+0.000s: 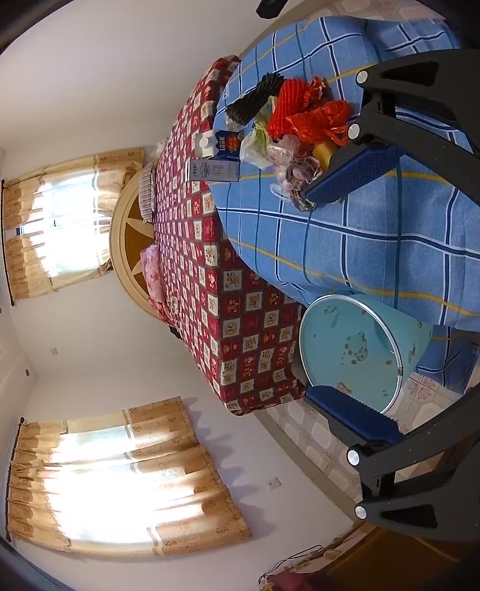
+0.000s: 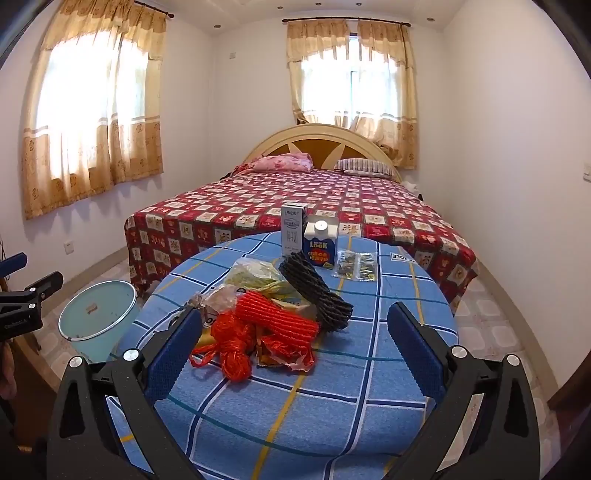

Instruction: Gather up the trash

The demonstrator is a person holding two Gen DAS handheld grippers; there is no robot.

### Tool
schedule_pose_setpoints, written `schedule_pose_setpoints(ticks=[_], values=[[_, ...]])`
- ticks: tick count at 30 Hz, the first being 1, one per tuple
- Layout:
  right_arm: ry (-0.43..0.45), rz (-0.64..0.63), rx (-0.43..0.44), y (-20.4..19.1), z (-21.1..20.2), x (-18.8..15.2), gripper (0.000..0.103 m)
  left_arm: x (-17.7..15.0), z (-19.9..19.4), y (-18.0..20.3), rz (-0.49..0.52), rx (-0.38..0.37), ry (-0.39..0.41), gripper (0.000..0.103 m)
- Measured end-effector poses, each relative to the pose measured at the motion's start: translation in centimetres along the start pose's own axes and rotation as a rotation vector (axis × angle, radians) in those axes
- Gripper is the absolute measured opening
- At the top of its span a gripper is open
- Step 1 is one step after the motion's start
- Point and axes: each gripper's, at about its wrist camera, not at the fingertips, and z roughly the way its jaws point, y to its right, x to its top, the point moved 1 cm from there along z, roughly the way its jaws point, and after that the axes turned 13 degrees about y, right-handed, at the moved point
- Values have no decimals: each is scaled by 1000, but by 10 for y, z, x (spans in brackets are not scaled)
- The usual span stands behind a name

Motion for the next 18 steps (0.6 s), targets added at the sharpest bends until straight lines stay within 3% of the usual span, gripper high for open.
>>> schedule_pose_setpoints(ticks=[18], values=[[0,1,-2,2,0,1,98,3,-2,-5,-4,20,13,97]])
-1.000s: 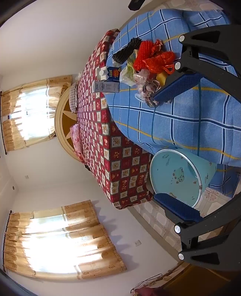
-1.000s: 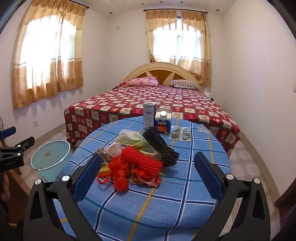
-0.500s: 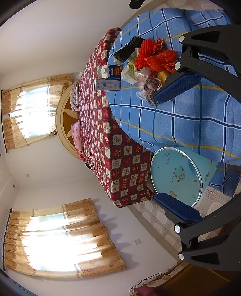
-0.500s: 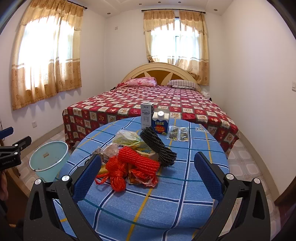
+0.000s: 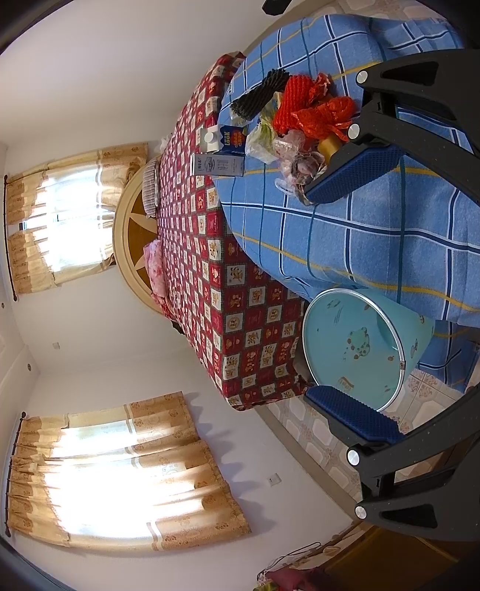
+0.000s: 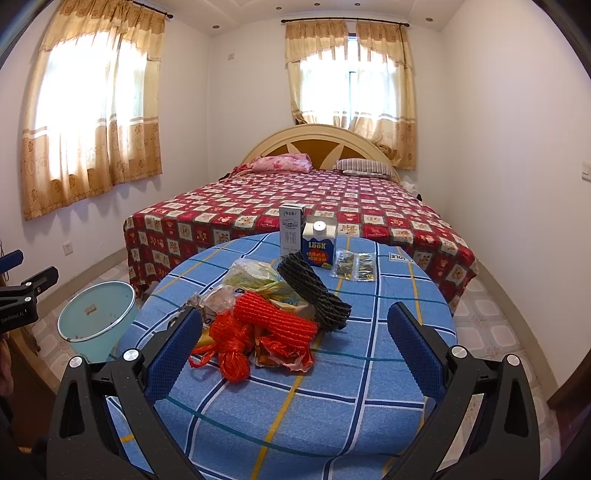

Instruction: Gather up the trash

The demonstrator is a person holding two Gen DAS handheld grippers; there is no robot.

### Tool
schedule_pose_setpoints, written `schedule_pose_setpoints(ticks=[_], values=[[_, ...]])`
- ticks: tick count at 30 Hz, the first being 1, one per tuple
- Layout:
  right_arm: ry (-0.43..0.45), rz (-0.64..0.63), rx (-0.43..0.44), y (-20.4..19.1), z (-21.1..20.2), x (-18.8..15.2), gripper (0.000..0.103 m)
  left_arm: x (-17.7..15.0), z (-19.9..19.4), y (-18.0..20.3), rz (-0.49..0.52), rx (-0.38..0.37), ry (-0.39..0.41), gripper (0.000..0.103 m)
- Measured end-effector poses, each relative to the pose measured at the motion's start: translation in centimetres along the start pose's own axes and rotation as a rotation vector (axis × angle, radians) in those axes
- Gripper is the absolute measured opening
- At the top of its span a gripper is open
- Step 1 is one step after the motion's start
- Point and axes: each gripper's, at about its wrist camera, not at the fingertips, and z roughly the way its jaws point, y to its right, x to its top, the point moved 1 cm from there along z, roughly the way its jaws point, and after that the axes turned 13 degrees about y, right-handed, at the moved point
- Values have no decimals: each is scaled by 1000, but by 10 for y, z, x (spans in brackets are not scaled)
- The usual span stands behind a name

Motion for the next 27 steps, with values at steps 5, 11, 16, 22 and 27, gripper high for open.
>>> schedule_pose_setpoints(ticks=[5,11,16,22,27], values=[[0,-1,1,-1,0,0,98,1,0,-1,0,1,1,97],[0,-1,1,0,0,-1,98,1,0,-3,-1,3,3,97],[-1,0,2,1,0,-1,98,1,0,-3,-2,3,2,97],[-3,1,2,2,-1,-1,98,1,-1,-3,0,2,3,97],[-4,2,2,2,0,-3,98,2,-1,-4,-1,2,3,97]])
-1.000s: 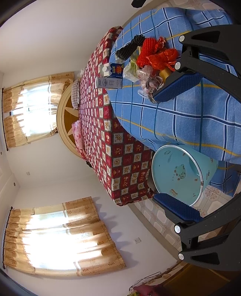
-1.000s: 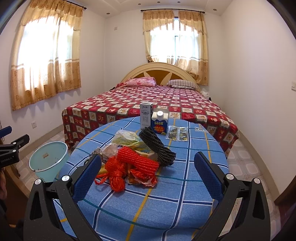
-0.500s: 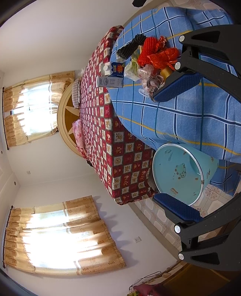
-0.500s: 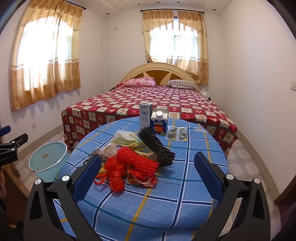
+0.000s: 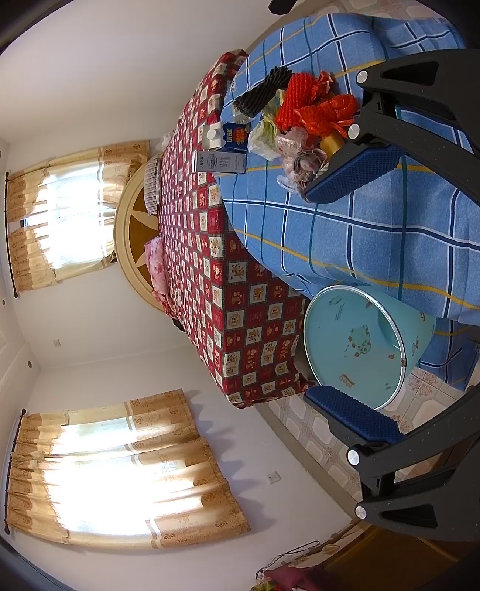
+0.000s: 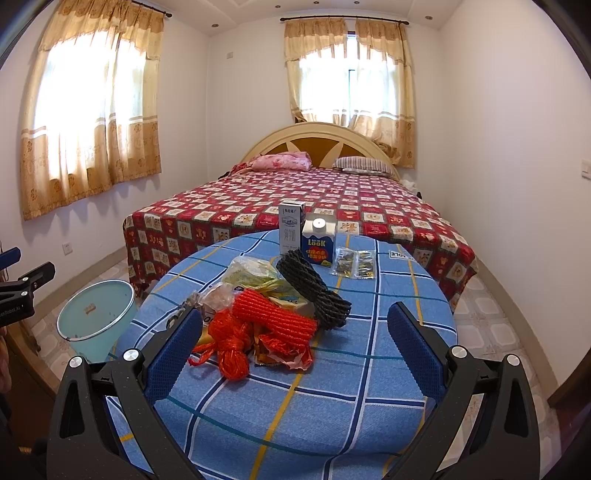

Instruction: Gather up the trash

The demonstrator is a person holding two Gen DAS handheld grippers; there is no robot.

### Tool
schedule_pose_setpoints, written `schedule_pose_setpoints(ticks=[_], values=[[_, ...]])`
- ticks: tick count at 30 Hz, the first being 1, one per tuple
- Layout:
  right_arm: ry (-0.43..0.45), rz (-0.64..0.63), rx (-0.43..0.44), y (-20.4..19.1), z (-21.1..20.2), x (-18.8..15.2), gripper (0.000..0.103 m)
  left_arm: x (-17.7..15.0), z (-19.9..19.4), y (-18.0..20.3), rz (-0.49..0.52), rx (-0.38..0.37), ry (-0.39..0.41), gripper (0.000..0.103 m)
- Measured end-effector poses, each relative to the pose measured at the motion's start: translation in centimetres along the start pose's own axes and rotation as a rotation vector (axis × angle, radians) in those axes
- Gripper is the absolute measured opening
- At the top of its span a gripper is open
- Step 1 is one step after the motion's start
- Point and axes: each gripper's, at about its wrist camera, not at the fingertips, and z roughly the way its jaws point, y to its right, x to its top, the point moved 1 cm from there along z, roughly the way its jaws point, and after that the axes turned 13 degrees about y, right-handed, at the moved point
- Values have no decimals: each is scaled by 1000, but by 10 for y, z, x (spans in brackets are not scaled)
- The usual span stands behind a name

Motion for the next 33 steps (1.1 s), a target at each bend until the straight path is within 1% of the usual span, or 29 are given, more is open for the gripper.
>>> schedule_pose_setpoints(ticks=[26,33], values=[[-13,0,-2,-2,6,-7,98,0,1,-4,1,3,-6,97],[-39,-2,-14,1,13,-15,98,-7,6,3,15,1,-22,97]])
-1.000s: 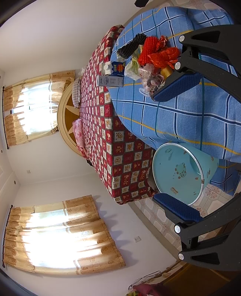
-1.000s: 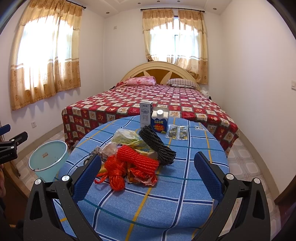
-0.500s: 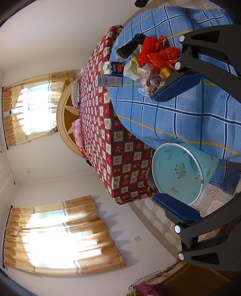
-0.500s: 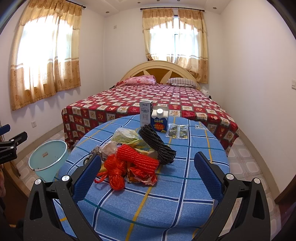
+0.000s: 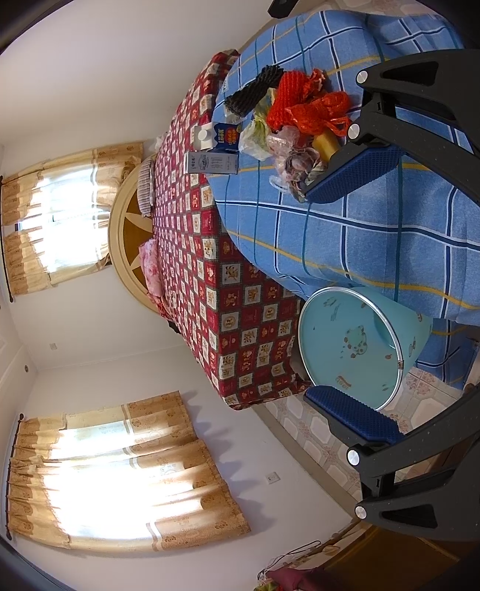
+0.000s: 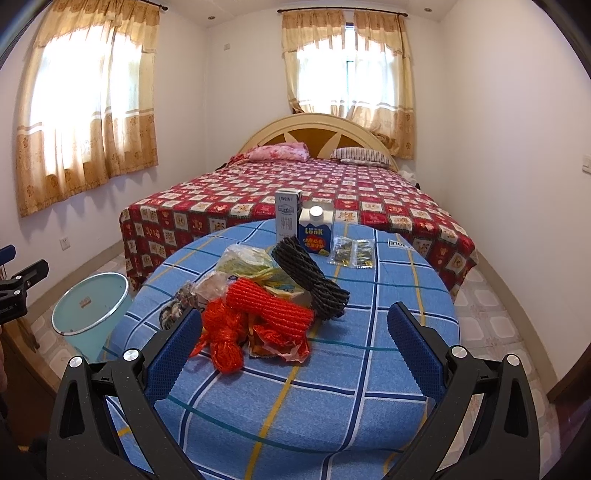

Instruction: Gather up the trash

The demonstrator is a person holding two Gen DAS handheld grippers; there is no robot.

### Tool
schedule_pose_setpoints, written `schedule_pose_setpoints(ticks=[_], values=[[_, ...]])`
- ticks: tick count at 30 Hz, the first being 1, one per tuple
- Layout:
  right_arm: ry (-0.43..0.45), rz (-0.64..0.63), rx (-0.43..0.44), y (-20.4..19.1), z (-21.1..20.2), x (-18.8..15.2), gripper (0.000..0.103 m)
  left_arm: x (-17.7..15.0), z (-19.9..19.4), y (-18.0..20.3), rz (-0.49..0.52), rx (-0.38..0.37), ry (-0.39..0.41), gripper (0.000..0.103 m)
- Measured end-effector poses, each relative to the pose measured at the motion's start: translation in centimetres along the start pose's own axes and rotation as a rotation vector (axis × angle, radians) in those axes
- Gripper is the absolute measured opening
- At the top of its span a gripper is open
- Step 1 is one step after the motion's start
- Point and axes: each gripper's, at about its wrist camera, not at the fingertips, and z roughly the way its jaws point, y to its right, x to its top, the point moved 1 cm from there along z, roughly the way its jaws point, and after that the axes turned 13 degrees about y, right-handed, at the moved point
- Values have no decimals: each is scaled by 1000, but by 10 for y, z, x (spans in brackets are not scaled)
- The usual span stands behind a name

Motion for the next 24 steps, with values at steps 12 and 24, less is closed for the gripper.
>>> schedule_pose_setpoints(ticks=[12,24], values=[[-37,18,-49,23,21,-16,98,-23,25,14,14,-6,-61,97],[-142,84,-133,76,76,-71,98,-52,98,68,-14,-104,-173,97]])
